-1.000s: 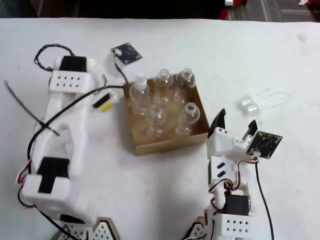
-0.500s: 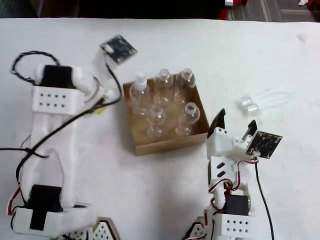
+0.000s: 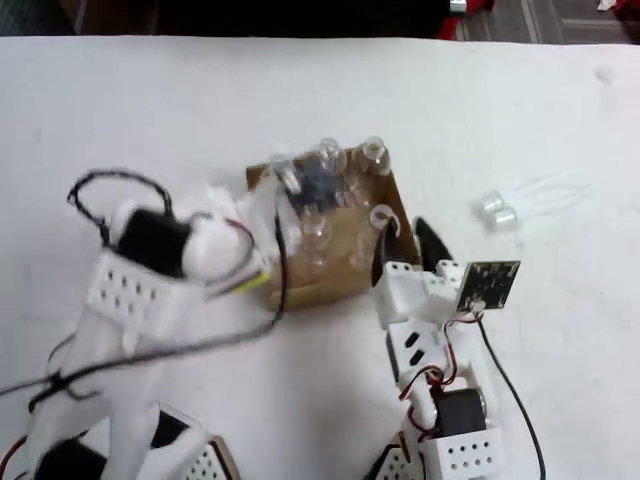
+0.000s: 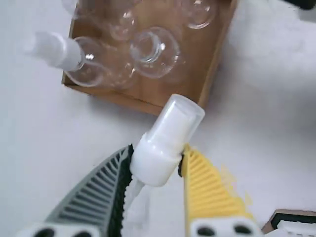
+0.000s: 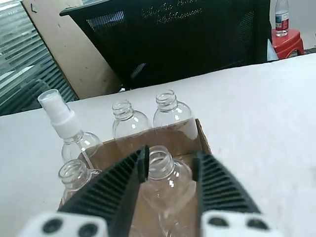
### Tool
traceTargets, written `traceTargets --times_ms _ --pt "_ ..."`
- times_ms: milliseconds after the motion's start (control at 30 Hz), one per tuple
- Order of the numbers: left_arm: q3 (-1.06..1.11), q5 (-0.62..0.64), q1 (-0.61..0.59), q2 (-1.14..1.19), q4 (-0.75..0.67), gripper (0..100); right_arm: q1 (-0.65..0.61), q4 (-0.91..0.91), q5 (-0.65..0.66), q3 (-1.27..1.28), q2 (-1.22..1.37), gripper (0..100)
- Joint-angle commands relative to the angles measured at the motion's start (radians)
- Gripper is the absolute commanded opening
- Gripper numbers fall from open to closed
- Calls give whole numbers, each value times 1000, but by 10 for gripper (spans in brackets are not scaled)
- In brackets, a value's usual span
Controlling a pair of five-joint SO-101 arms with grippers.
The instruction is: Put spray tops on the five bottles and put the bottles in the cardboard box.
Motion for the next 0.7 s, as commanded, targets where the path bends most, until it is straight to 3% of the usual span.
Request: traceTargets --times_ms 0,67,333,667 --pt "80 12 116 -120 -74 24 10 7 0 -38 -13 77" --pt "103 12 142 -122 -103 24 13 1 8 -41 -13 11" --pt "114 12 165 -117 -224 24 -2 41 0 -61 -13 17" --pt "199 14 239 18 -249 24 -211 272 8 -173 -13 17"
